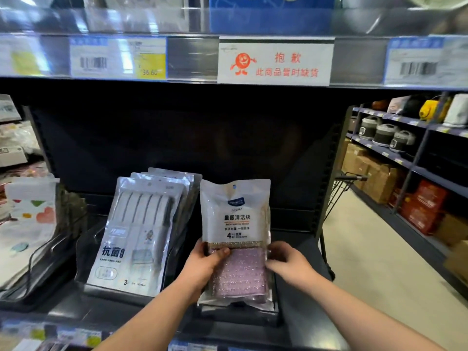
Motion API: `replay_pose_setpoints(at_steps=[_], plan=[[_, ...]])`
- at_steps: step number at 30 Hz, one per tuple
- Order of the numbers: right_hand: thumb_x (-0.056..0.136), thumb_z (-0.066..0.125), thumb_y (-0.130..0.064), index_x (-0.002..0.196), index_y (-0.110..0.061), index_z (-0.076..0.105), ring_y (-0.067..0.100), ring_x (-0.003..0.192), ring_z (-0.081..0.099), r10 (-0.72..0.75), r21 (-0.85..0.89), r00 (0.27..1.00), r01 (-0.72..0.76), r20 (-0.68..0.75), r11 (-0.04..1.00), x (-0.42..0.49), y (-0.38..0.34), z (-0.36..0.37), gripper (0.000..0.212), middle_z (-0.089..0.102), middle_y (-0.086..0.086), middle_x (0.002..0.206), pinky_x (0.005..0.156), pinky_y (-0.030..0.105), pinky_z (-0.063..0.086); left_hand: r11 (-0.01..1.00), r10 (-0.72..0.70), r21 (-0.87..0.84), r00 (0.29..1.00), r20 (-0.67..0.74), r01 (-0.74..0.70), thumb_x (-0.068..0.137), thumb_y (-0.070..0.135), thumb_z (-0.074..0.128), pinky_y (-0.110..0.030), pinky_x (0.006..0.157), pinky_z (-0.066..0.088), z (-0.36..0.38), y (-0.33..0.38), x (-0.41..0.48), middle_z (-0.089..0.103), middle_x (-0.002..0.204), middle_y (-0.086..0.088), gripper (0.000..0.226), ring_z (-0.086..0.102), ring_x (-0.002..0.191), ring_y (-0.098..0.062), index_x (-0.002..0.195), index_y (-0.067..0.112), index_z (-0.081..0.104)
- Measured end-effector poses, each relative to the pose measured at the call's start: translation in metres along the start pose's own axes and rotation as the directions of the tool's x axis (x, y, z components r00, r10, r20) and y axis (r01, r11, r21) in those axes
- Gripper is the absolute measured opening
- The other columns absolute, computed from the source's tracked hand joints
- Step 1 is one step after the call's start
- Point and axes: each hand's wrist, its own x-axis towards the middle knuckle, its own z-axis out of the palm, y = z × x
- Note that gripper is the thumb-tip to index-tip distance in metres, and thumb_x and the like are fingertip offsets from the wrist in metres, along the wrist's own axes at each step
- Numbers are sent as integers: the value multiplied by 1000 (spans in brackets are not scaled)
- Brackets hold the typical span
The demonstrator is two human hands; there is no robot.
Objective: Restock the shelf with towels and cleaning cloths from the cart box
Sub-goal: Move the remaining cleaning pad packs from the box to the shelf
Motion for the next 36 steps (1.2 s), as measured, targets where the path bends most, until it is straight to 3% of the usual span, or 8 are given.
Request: replay_pose_setpoints(at_steps=[3,8,16,25,29,31,33,36], plan=[[77,74,-28,126,-14,47,8,98,52,-9,-192,989,37,144,981,-10,-1,6,57,55,-5,108,77,13,41,986,44,161,999,-3,-43,79,2,73,-12,64,50,4,-2,-2,63,94,4,45,60,85,-9,115,13,49],[69,79,-38,124,-18,48,12,108,53,-16,-317,997,41,80,948,-16,2,10,66,47,-7,107,88,21,41,908,210,379,977,-40,-180,70,8,82,-10,68,42,3,1,-8,58,98,7,62,56,85,-3,117,16,43],[68,81,-33,121,-17,45,12,104,54,32,-220,988,3,154,975,-6,4,14,67,54,-4,113,88,20,43,924,6,381,996,85,-38,59,7,81,-19,75,46,-12,-1,-12,58,103,9,89,58,88,-4,135,17,35],[65,73,-45,126,-19,43,18,120,47,-83,-337,996,89,34,937,-5,12,32,72,46,0,124,102,31,41,830,53,549,994,98,-98,70,1,76,-23,95,38,-17,-2,-4,53,119,-1,82,50,112,-15,140,10,34],[49,71,-68,130,-20,43,15,121,45,-77,-331,982,130,170,935,-5,16,21,98,40,-4,130,104,28,39,811,-7,584,998,65,-33,63,12,79,-25,98,39,-27,-15,-5,54,119,-1,90,52,113,-19,141,10,32],[57,69,-67,111,-22,53,10,104,52,-90,-178,978,125,190,976,0,18,8,72,52,-1,116,91,20,42,807,-31,590,998,56,-7,68,9,80,-27,103,37,-27,-20,-6,53,127,-5,92,50,119,-20,143,9,27],[85,64,-36,82,-20,55,5,81,53,-105,61,990,100,93,993,10,15,-4,19,58,-2,87,75,19,40,798,-25,603,999,41,-5,71,6,78,-27,102,38,-25,-20,-6,53,127,-6,87,50,119,-21,142,8,28],[95,52,-13,74,-12,56,9,72,50,-59,276,992,88,-113,957,35,7,-19,21,55,0,72,65,17,39,782,1,623,999,52,-33,73,6,76,-19,88,36,-17,-13,-8,50,115,1,79,49,107,-14,138,9,29]])
